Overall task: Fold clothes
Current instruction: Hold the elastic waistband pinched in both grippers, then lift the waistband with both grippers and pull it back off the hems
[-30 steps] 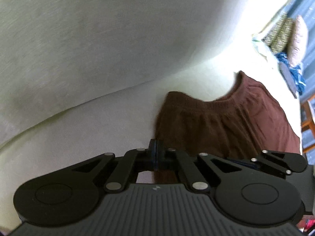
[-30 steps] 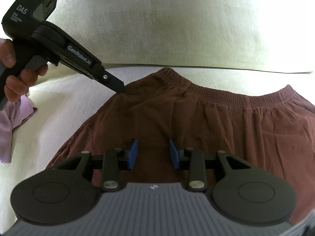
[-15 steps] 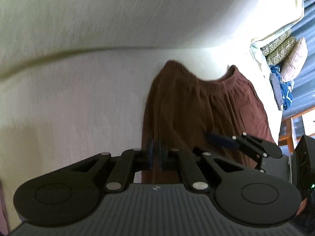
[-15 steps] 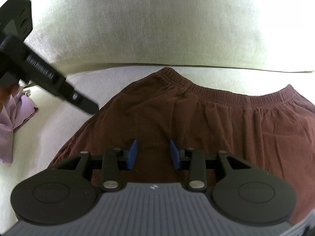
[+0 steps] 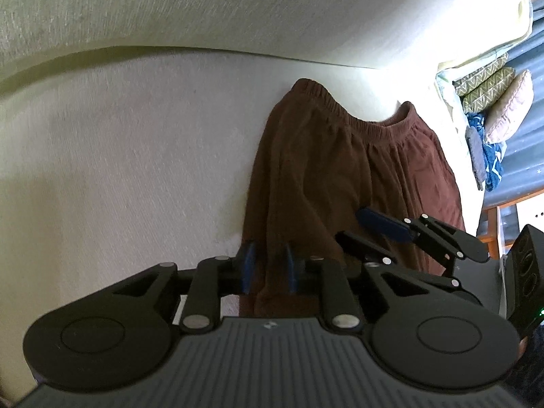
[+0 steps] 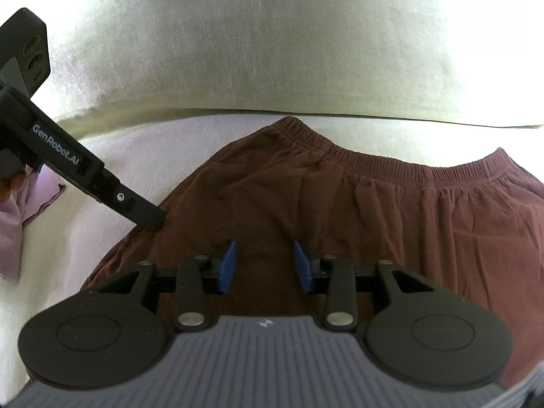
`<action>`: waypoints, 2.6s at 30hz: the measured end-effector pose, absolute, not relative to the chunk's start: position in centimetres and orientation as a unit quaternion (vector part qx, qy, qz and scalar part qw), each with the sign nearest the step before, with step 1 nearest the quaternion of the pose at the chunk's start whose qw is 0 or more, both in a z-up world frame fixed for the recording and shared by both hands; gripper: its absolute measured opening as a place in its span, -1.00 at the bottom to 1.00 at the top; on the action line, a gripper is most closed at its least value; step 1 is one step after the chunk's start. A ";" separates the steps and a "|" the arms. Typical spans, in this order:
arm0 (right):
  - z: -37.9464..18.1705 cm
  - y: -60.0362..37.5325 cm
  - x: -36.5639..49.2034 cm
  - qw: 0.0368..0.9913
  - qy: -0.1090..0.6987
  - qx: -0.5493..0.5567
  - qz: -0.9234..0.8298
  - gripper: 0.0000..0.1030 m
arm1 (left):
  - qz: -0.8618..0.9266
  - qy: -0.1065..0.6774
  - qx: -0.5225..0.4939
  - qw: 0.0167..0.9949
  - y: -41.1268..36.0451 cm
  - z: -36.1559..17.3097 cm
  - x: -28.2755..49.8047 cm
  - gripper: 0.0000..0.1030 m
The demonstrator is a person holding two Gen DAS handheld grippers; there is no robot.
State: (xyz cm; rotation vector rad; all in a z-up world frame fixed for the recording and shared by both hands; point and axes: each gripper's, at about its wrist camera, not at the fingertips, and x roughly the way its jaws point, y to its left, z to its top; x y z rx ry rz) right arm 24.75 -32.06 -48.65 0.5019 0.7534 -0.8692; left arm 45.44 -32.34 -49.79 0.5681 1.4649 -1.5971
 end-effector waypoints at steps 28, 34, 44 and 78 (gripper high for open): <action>-47.4 -32.7 25.1 0.816 0.351 0.226 -0.400 -0.27 | -0.683 0.492 0.252 0.478 -34.8 -45.9 45.2 -0.86; -47.3 -33.3 24.5 0.811 0.343 0.238 -0.410 -0.23 | -0.687 0.488 0.267 0.468 -37.7 -47.5 43.6 -0.85; -47.8 -33.2 23.6 0.801 0.344 0.254 -0.418 -0.16 | -0.685 0.486 0.280 0.465 -38.7 -48.4 43.2 -0.73; -43.0 -34.5 15.3 0.790 0.365 0.225 -0.438 -0.14 | -0.587 0.488 0.264 0.589 -32.0 -42.6 41.3 -0.59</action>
